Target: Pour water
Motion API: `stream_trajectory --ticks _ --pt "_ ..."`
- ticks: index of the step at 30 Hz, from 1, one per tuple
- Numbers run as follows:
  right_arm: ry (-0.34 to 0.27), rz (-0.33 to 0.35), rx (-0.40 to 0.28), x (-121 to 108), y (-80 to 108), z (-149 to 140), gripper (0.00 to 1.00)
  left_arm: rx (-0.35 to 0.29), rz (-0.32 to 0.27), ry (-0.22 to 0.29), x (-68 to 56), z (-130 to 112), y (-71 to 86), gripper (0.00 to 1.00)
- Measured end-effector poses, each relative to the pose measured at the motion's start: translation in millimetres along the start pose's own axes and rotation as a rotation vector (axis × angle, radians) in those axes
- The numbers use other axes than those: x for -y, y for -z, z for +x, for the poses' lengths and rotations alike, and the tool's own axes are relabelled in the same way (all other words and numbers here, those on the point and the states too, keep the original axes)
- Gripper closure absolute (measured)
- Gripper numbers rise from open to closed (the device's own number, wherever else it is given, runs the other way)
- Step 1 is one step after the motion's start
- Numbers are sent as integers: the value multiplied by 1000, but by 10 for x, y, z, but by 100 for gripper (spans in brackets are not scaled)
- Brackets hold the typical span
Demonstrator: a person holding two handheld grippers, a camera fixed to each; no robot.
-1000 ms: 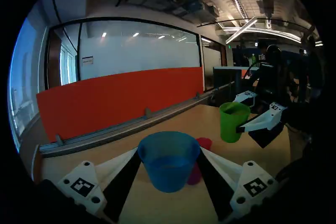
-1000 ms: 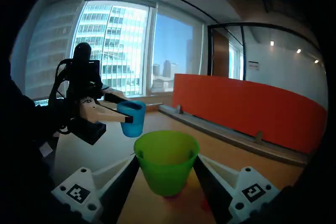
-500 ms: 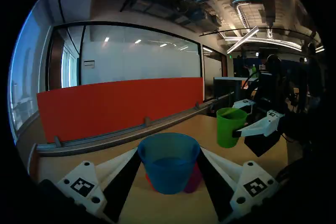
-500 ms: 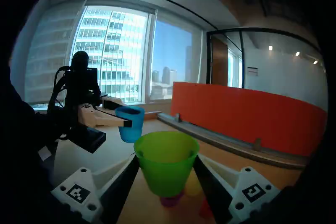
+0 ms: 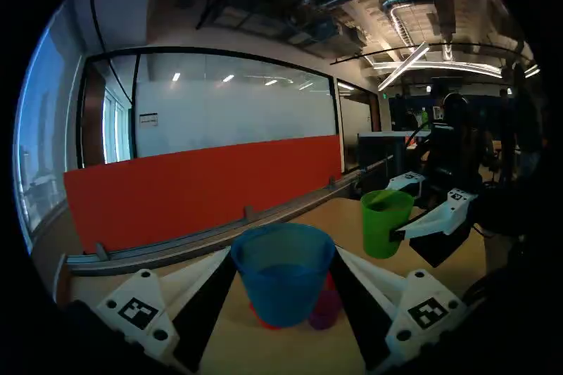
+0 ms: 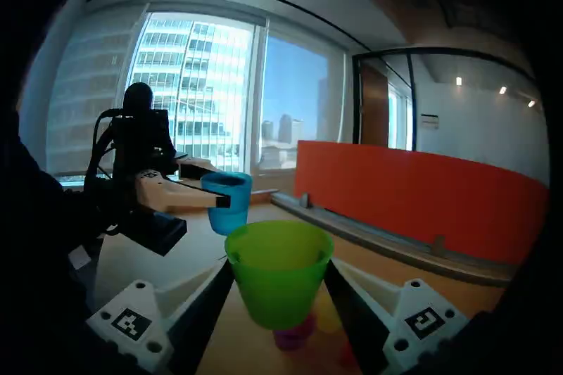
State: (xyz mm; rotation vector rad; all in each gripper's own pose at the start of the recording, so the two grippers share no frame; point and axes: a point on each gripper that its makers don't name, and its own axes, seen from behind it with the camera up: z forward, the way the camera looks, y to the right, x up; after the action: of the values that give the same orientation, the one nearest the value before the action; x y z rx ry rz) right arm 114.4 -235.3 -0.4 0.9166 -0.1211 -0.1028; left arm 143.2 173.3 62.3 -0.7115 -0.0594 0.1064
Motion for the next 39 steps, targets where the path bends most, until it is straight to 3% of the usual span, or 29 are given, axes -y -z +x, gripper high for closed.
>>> stream_trajectory --ticks 14,39 --pt "-26 51 -20 119 -125 33 12 -34 34 -118 67 287 -2 12" --pt "-29 154 -15 451 -343 -48 12 -58 81 -398 -86 647 -59 13"
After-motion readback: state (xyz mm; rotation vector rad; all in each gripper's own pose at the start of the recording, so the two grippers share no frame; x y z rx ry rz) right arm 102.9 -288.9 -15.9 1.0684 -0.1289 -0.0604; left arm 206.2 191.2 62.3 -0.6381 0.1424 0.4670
